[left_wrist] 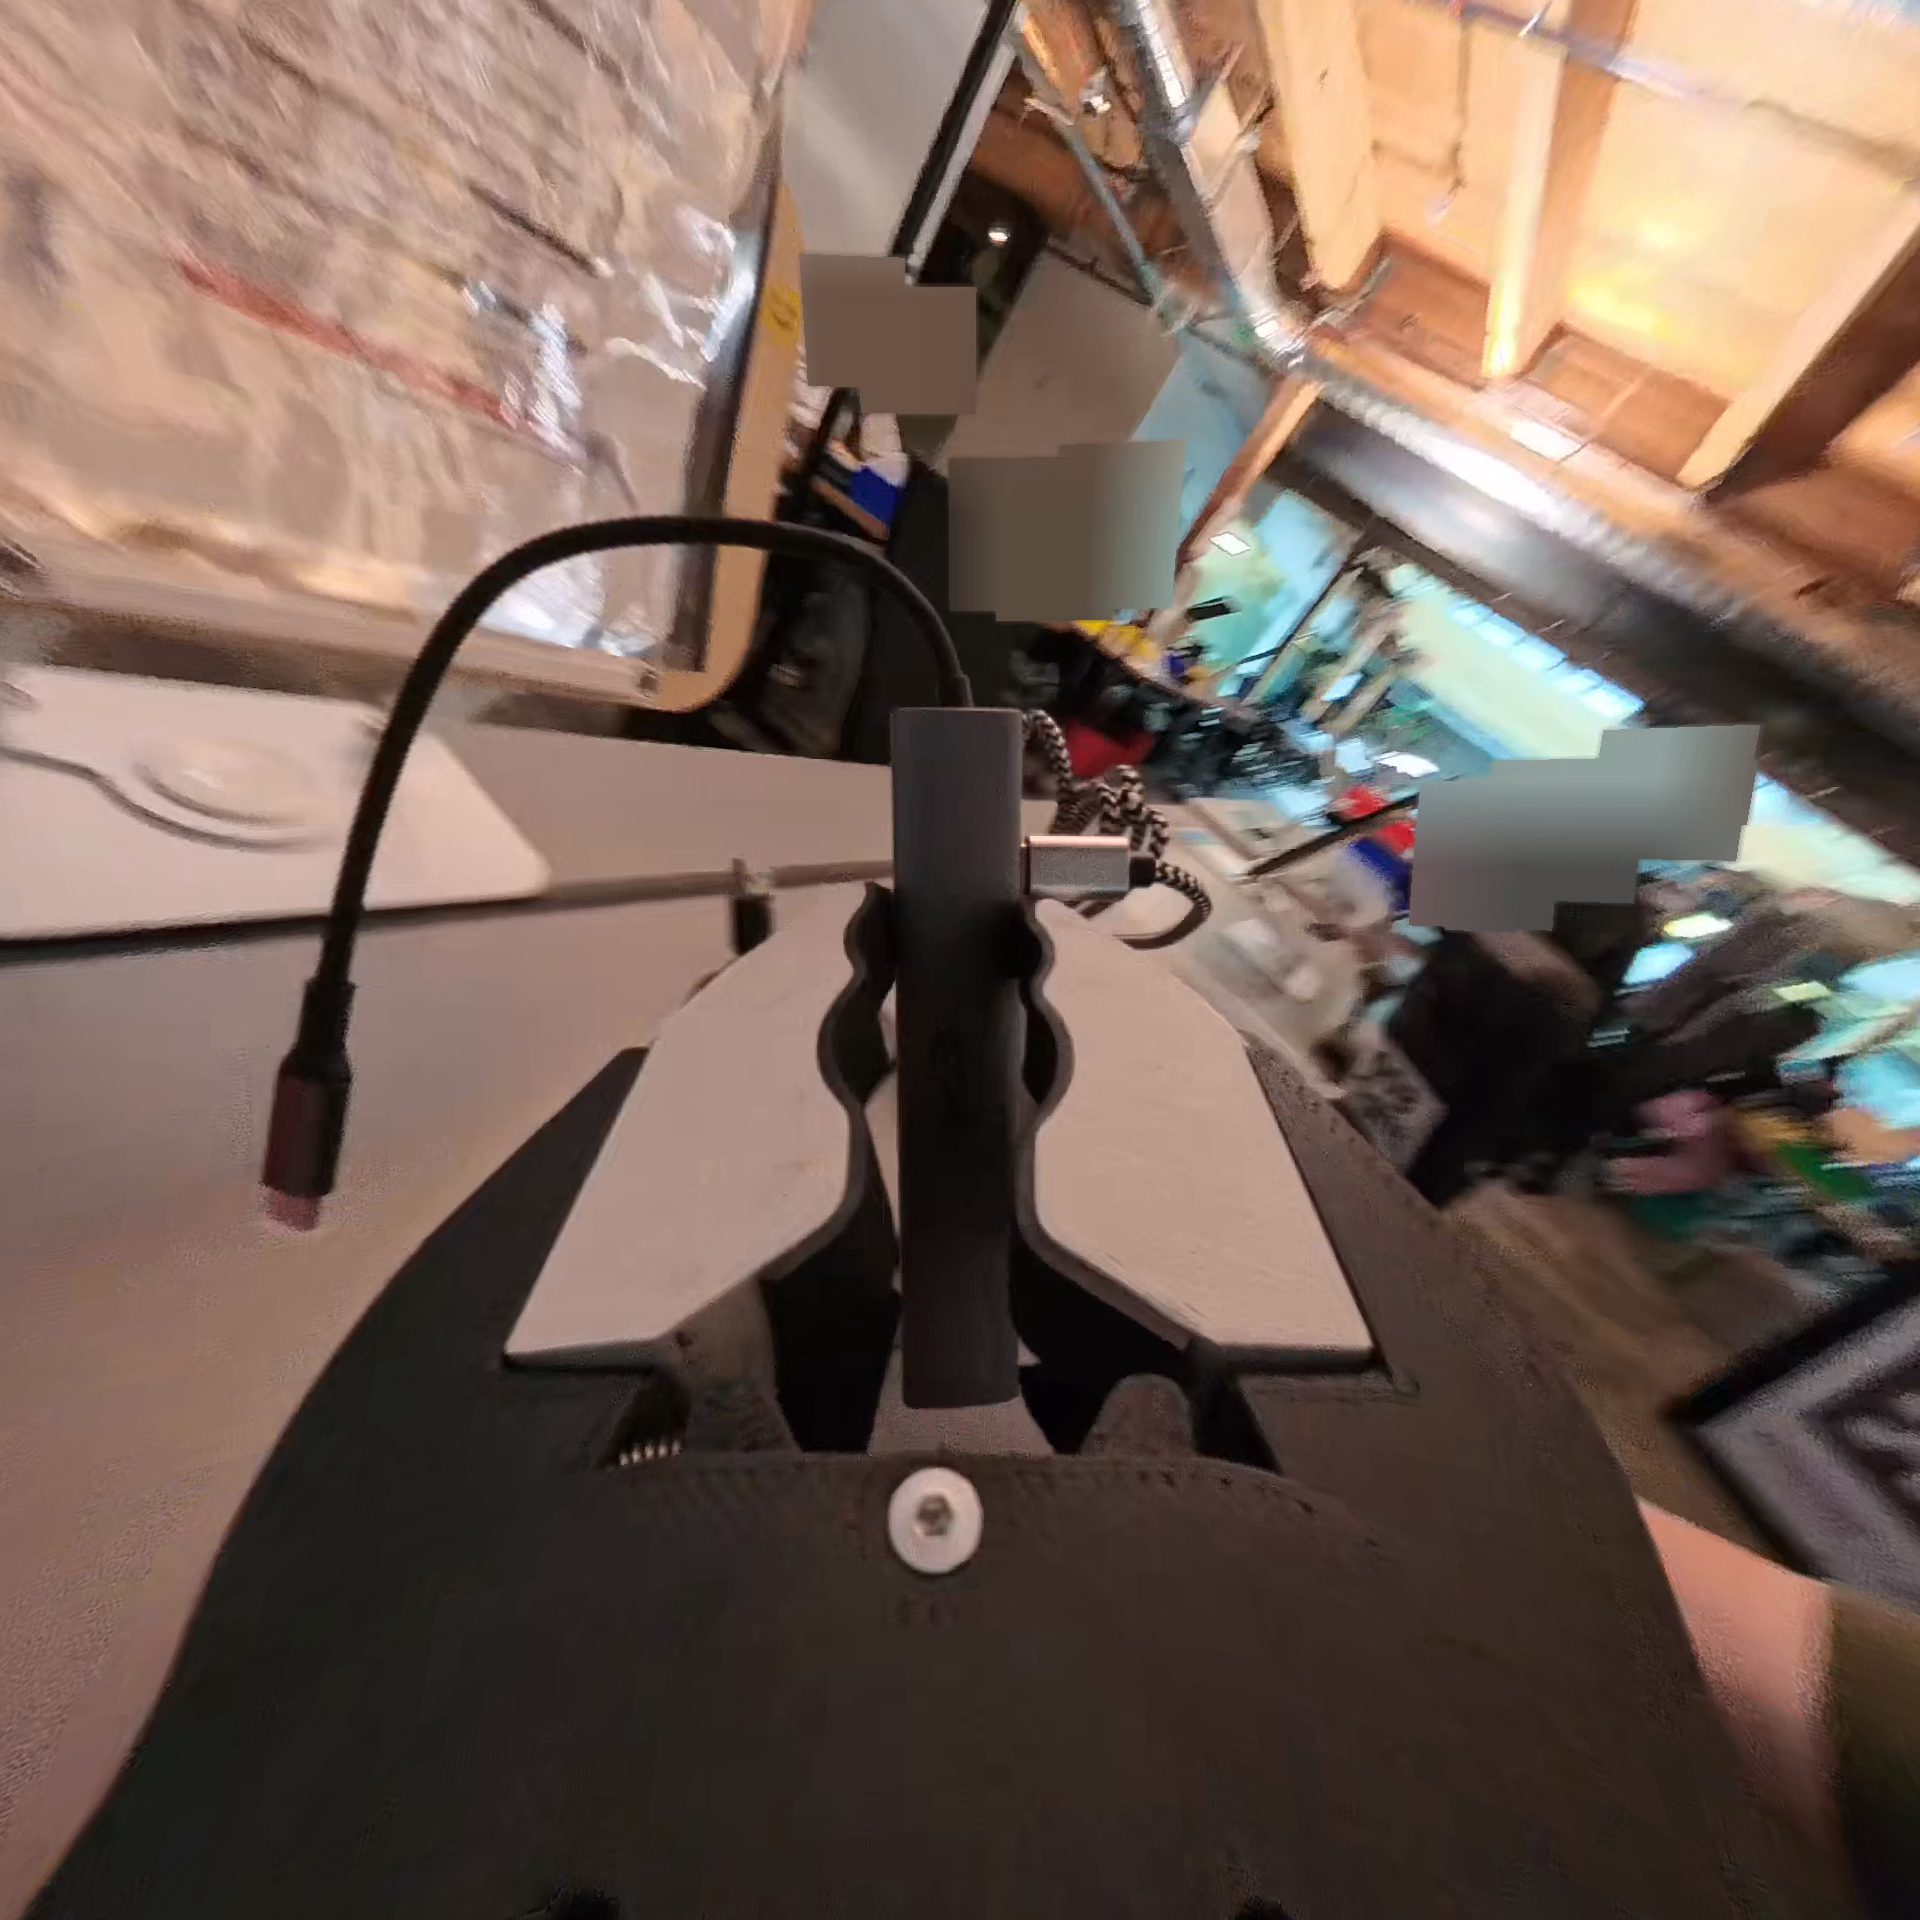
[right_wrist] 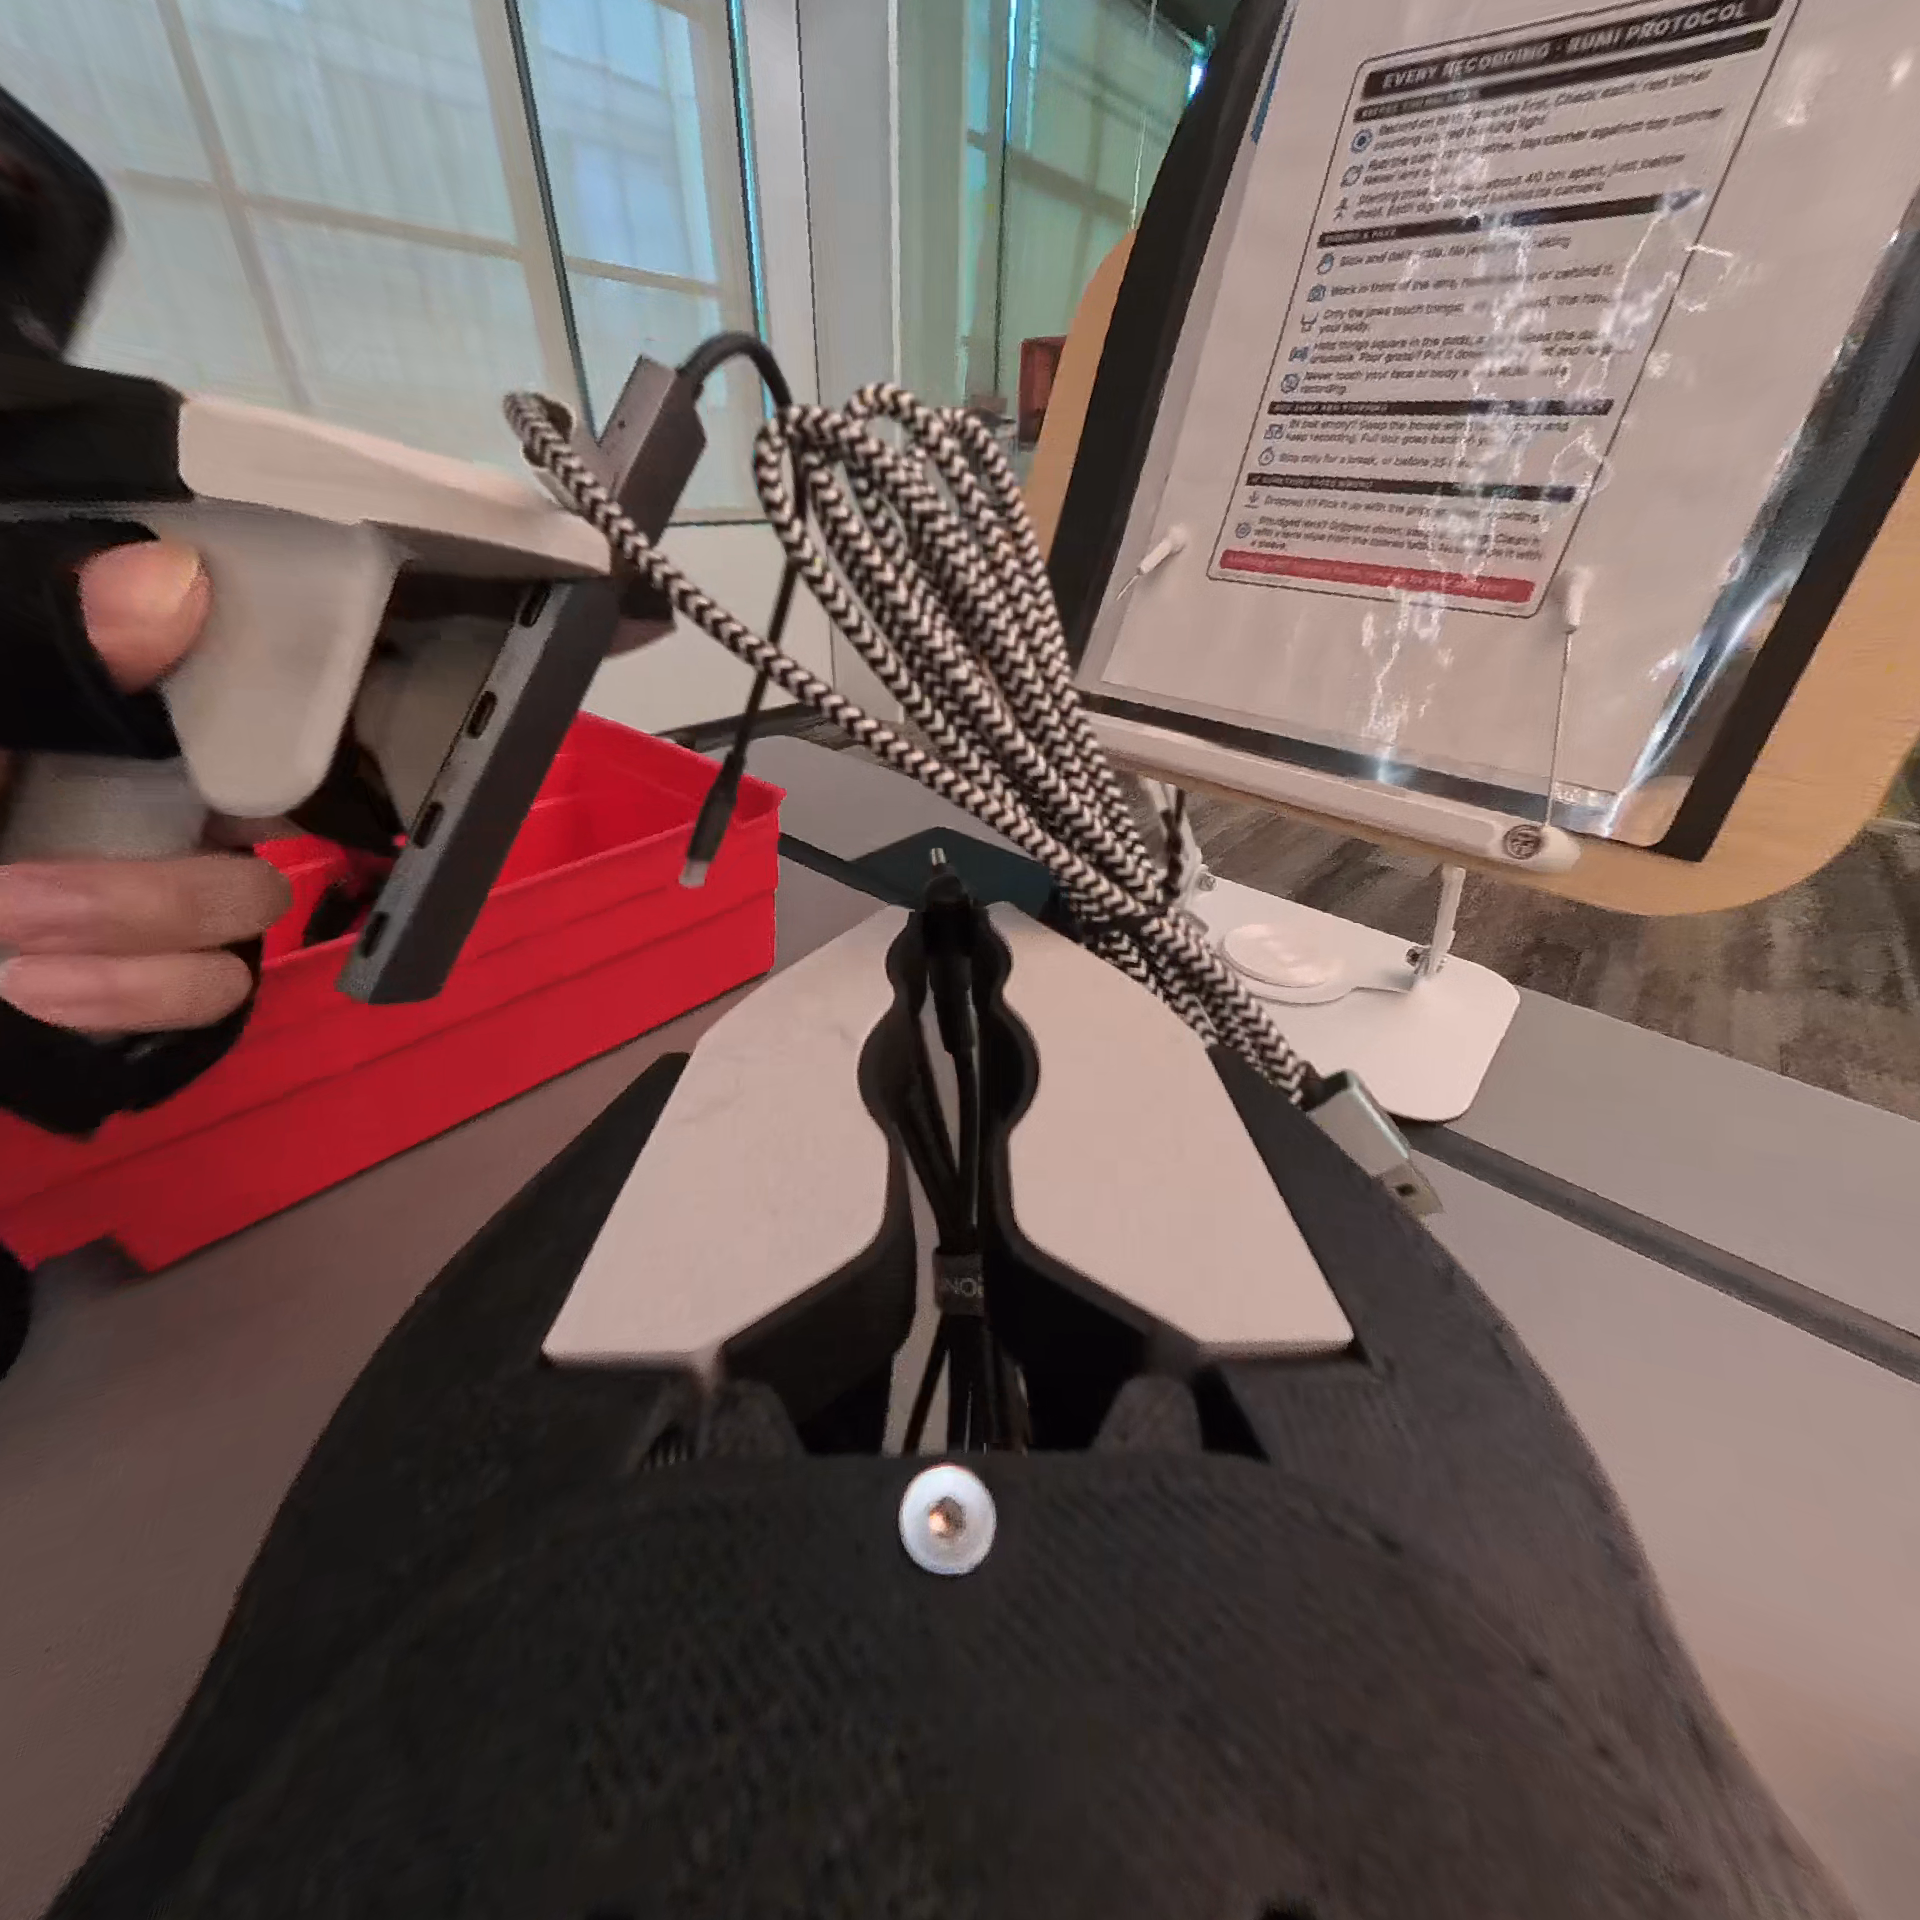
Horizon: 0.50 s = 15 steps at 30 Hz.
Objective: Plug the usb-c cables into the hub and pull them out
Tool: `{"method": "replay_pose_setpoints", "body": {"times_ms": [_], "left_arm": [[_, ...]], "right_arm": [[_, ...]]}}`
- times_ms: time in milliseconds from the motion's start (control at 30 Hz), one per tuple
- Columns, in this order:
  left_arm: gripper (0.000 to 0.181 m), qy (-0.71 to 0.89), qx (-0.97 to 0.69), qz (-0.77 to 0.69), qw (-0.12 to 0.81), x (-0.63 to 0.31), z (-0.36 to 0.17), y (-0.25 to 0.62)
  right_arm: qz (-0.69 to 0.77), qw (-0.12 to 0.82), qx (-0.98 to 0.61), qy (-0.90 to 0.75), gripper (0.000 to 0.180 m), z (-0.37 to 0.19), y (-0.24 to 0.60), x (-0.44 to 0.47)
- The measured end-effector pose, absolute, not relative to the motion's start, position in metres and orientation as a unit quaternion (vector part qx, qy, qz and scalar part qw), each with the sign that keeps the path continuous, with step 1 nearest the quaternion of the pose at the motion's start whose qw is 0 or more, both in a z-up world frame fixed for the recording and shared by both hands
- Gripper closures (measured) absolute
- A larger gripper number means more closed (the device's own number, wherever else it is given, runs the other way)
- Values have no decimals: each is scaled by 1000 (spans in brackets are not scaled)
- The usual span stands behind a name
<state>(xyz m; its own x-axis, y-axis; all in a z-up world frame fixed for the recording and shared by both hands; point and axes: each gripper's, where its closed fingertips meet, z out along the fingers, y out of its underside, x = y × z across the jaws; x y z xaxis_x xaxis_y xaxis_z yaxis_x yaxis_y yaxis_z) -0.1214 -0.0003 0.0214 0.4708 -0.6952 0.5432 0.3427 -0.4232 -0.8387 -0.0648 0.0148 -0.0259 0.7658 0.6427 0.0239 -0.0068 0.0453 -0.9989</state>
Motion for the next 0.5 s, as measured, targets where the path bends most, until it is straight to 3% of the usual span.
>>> {"method": "replay_pose_setpoints", "body": {"times_ms": [200,500], "left_arm": [[158,57,-654,-633,410,-112,5,0],[158,25,-654,-613,443,-121,-1,10]], "right_arm": [[197,648,-660,-325,172,-36,16,-70],[311,513,-700,-388,172,-64,3,-88]]}}
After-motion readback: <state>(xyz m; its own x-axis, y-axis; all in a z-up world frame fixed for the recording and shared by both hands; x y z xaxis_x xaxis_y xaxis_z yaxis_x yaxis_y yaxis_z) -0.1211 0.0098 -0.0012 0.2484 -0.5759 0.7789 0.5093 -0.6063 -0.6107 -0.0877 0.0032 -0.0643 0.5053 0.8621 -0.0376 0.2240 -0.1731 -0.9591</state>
